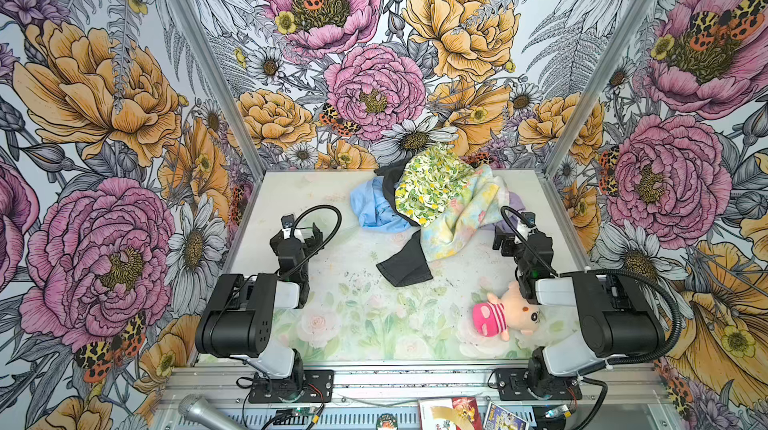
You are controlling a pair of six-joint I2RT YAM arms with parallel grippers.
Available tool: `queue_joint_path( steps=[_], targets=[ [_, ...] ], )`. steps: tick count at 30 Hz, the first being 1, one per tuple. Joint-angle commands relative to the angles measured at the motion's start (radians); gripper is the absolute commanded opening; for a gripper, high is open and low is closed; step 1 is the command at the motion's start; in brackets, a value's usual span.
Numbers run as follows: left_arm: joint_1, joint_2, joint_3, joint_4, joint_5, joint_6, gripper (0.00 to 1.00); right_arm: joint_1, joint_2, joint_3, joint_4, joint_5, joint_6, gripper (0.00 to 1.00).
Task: Pick out a specific cloth from the pile
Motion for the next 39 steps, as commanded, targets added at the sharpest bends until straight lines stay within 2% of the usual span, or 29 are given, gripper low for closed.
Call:
queue_joint_path(
  steps=[1,8,12,19,33,39],
  targets=[
    [-0.003,-0.005,0.005,0.022,0.022,0.023,0.99,-0.006,-0.002,0.003,0.019,-0.020,0.000,0.99],
    [0.001,-0.005,0.006,0.016,0.026,0.020,0.99,-0.008,-0.001,0.003,0.019,-0.018,0.002,1.00],
    [0.016,-0.007,-0.004,0.032,0.026,-0.002,0.99,-0.031,0.000,0.006,0.017,-0.059,0.021,0.99],
    [-0.003,-0.004,0.004,0.023,-0.020,0.006,0.99,-0.030,0.002,0.008,0.014,-0.057,0.018,0.99],
    [-0.009,-0.004,0.004,0.024,-0.026,0.011,0.99,-0.019,-0.001,0.003,0.019,-0.032,0.013,0.99],
    [-0.016,-0.004,0.003,0.024,-0.031,0.017,0.99,-0.013,-0.007,-0.033,0.083,-0.014,0.013,1.00]
  ],
)
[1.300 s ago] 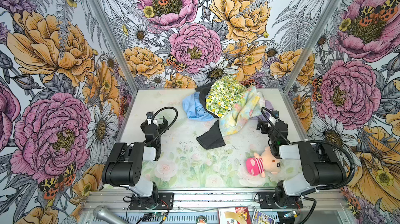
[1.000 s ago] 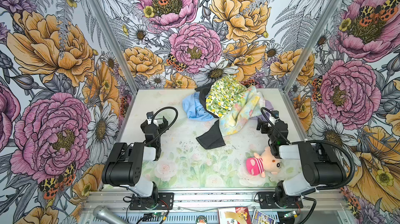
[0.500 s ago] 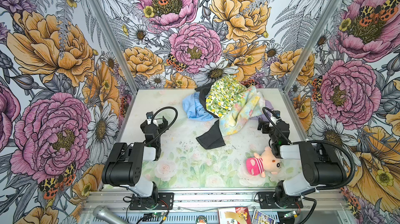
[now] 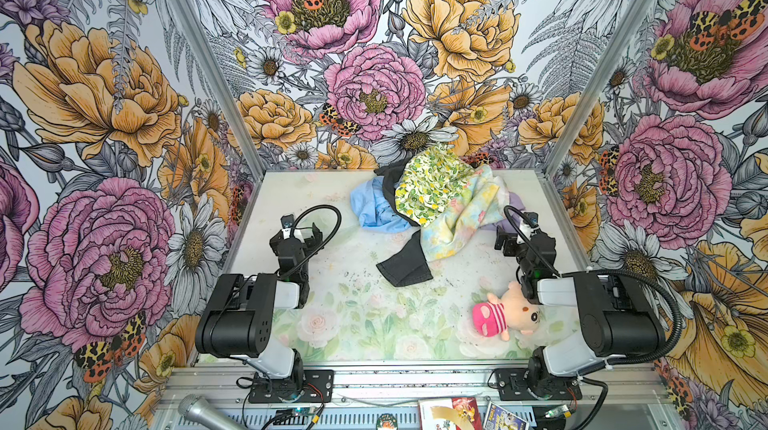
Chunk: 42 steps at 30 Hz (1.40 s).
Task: Pick out a specific cloth from the pile
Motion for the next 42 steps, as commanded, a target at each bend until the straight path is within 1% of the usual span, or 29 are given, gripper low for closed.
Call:
queue_joint_path(
  steps=[1,11,15,19,21,25,27,28,30,32,34,36,38,42],
  targets=[
    [-0.014,-0.003,0.003,0.026,-0.028,0.018,0.99,0.014,-0.009,-0.028,0.072,0.019,0.007,1.00],
    [-0.034,-0.011,-0.001,0.023,-0.046,0.036,0.99,0.050,-0.015,-0.128,0.251,0.067,-0.022,0.99],
    [-0.046,-0.016,-0.007,0.028,-0.059,0.045,0.99,0.059,-0.007,-0.173,0.351,0.111,-0.021,0.99],
    [-0.050,-0.039,0.009,-0.015,-0.089,0.033,0.99,0.065,-0.020,-0.188,0.365,0.142,-0.015,1.00],
    [-0.046,-0.059,0.039,-0.082,-0.109,0.024,0.99,0.068,-0.038,-0.196,0.367,0.160,-0.016,1.00],
    [-0.087,-0.124,0.183,-0.379,-0.229,0.041,0.99,0.073,-0.066,-0.204,0.360,0.208,-0.004,0.99],
    [-0.098,-0.149,0.255,-0.517,-0.278,0.003,0.99,0.076,-0.096,-0.196,0.316,0.232,0.001,0.99],
    [-0.097,-0.161,0.280,-0.572,-0.281,-0.035,0.99,0.077,-0.115,-0.185,0.280,0.246,0.005,0.99],
    [-0.091,-0.182,0.318,-0.642,-0.224,-0.117,0.99,0.078,-0.157,-0.145,0.170,0.269,0.010,1.00],
    [-0.106,-0.184,0.354,-0.700,-0.185,-0.170,0.99,0.088,-0.200,-0.098,0.054,0.308,0.011,1.00],
    [-0.125,-0.166,0.418,-0.800,-0.146,-0.210,0.99,0.095,-0.250,-0.062,-0.058,0.337,0.014,0.99],
    [-0.134,-0.144,0.474,-0.887,-0.076,-0.265,0.99,0.100,-0.310,-0.033,-0.154,0.371,0.041,0.99],
    [-0.139,-0.129,0.495,-0.915,-0.017,-0.323,0.99,0.101,-0.364,-0.008,-0.227,0.363,0.067,0.98],
    [-0.142,-0.093,0.521,-0.925,0.140,-0.418,0.99,0.105,-0.427,0.133,-0.505,0.386,0.152,0.97]
  ],
)
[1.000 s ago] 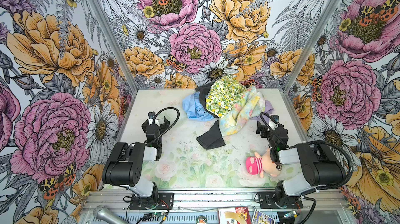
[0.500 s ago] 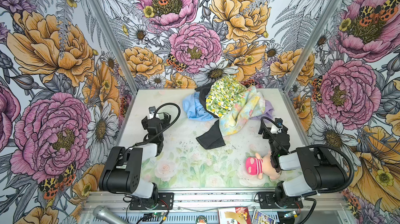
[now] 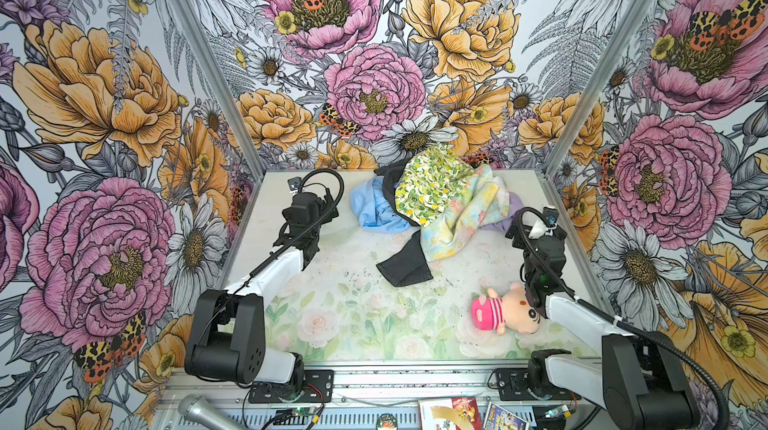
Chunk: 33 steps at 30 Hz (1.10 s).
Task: Pick out a specific cloth from the pile
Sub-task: 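Reach left gripper to the blue shirt while right gripper nears lemon-print cloth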
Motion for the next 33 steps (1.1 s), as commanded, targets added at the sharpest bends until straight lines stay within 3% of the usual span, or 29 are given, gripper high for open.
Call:
queue_joint_path(
  steps=[1,5,9,17,24,33],
  targets=[
    [-0.006,0.039,0.035,-0.089,0.176,-0.136,0.99,0.007,-0.035,0.127,-0.296,0.035,0.097,0.96],
    [-0.013,0.072,0.055,-0.091,0.281,-0.193,0.99,0.006,0.009,0.279,-0.531,-0.049,0.156,0.95],
    [-0.018,0.080,0.060,-0.091,0.311,-0.223,0.99,0.005,0.088,0.412,-0.700,-0.136,0.200,0.95],
    [-0.035,0.135,0.079,-0.094,0.381,-0.254,0.99,0.002,0.187,0.520,-0.775,-0.347,0.289,0.91],
    [-0.057,0.197,0.108,-0.117,0.405,-0.258,0.99,0.007,0.205,0.565,-0.838,-0.469,0.277,0.91],
    [-0.105,0.254,0.240,-0.261,0.343,-0.235,0.99,0.025,0.190,0.530,-0.851,-0.492,0.226,0.91]
  ],
)
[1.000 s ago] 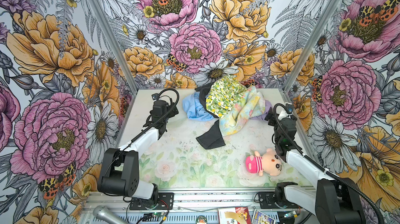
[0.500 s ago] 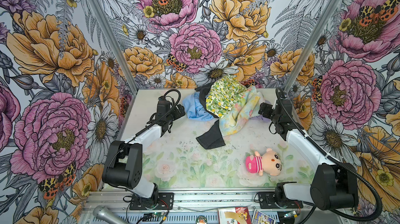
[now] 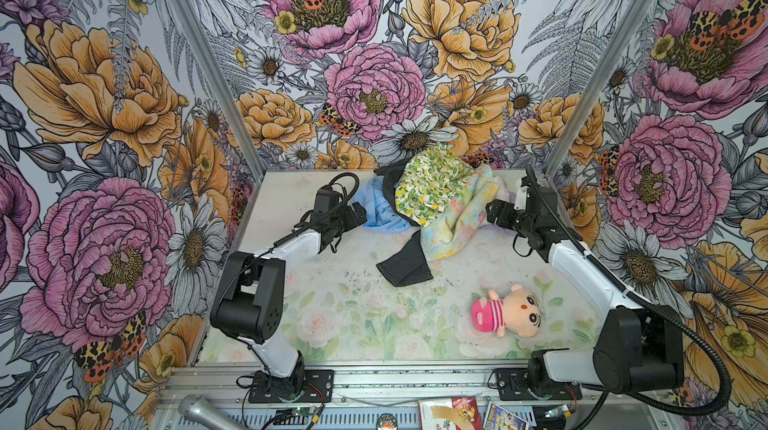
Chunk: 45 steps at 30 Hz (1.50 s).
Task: Pick out a specific cloth from the pile
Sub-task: 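Reach left gripper to the blue shirt while right gripper nears lemon-print cloth, then grasp the light blue shirt with the left gripper and lift it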
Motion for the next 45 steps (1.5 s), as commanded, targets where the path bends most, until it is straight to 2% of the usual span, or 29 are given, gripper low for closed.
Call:
queue_joint_path(
  steps=[1,11,23,25,26,28,30,31,38,45],
  targets=[
    [-0.026,0.029,0.078,-0.070,-0.039,0.007,0.99,0.022,-0.011,-0.010,-0.011,-0.022,-0.031,0.91],
    [-0.064,0.260,0.337,-0.205,-0.107,-0.020,0.97,0.110,-0.045,-0.064,-0.009,-0.021,-0.044,0.90],
    [-0.124,0.515,0.568,-0.203,-0.178,0.023,0.93,0.138,-0.066,-0.053,-0.009,-0.014,-0.054,0.90],
    [-0.143,0.536,0.592,-0.203,-0.191,0.038,0.86,0.138,-0.078,-0.053,-0.009,-0.010,-0.053,0.90],
    [-0.148,0.543,0.600,-0.203,-0.194,0.041,0.76,0.140,-0.085,-0.053,-0.009,-0.008,-0.055,0.90],
    [-0.151,0.554,0.611,-0.201,-0.189,0.043,0.53,0.139,-0.097,-0.053,-0.009,-0.003,-0.054,0.90],
    [-0.149,0.551,0.618,-0.202,-0.186,0.047,0.10,0.138,-0.108,-0.053,-0.009,0.000,-0.052,0.90],
    [-0.148,0.543,0.616,-0.201,-0.196,0.048,0.00,0.139,-0.113,-0.055,-0.009,0.002,-0.052,0.90],
    [-0.159,0.439,0.625,-0.175,-0.243,0.090,0.00,0.139,-0.124,-0.049,-0.008,0.053,-0.067,0.90],
    [-0.161,0.347,0.685,-0.167,-0.222,0.105,0.00,0.135,-0.124,-0.025,-0.009,0.090,-0.083,0.90]
  ],
)
